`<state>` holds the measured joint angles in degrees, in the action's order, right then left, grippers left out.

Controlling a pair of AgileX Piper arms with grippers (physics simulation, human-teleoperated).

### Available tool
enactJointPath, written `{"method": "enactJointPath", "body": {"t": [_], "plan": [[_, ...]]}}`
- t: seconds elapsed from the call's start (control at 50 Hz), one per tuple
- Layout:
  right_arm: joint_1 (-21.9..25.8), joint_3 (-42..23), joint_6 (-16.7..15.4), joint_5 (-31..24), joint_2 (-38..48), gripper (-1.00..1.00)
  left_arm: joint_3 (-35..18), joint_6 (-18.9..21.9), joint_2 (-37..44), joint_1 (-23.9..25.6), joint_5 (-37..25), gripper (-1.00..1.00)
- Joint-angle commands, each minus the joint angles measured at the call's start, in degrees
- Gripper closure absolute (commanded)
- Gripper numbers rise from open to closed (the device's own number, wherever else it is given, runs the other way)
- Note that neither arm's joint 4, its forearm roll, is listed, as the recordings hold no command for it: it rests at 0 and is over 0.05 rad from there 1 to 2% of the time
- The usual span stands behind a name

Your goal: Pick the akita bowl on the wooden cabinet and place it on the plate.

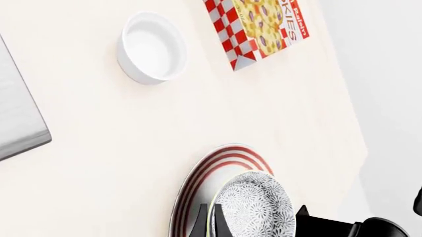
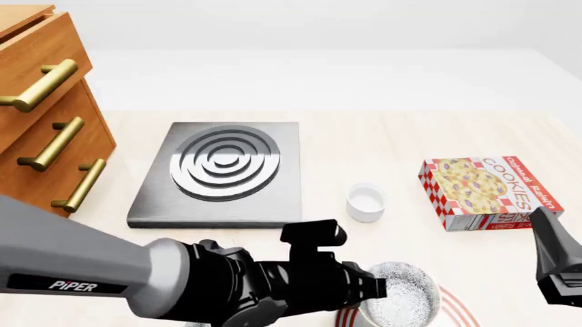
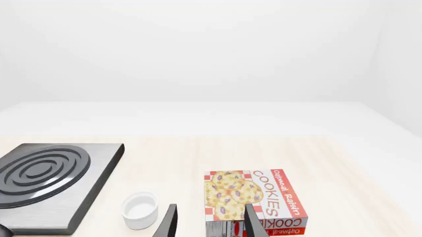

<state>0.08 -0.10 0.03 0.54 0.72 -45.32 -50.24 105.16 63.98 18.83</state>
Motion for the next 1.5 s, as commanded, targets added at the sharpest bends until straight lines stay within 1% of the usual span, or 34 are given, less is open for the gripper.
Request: {"method": "enactJointPath", "body": {"t": [0.02,0.4,0.48,0.5,0.62,1.06,1.32,1.36,1.5], "plan": [[0.0,0.0,0.0,0.0,0.0,-1.00,-0.2,-0.1,0.1,0.1,0.5,1.00],[0.0,0.0,0.0,0.0,0.0,-1.00,-0.3,-0.2,0.6,0.1,0.8,1.00],[0.0,0.0,0.0,0.0,0.0,-1.00,-0.3,0.2,0.5,-0.2,0.9,1.00],[0.0,0.0,0.0,0.0,0.0,-1.00,-0.4,0.8,0.2,-0.3,0.8,-1.00],[0.0,0.0,0.0,0.0,0.0,-1.00,-1.2,2.2,-0.2,0.1,0.0,-1.00],[0.0,0.0,0.0,0.0,0.0,-1.00,-0.7,3.2,-2.4,-0.6,-0.9,-1.00],[0.0,0.0,0.0,0.0,0.0,-1.00,0.1,5.8,-9.3,-2.6,-3.4,-1.00],[0.0,0.0,0.0,0.0,0.0,-1.00,0.3,7.0,-10.9,-2.7,-3.6,-1.00],[0.0,0.0,0.0,0.0,0.0,-1.00,1.8,7.2,-14.4,-3.7,-4.1,-1.00]]}}
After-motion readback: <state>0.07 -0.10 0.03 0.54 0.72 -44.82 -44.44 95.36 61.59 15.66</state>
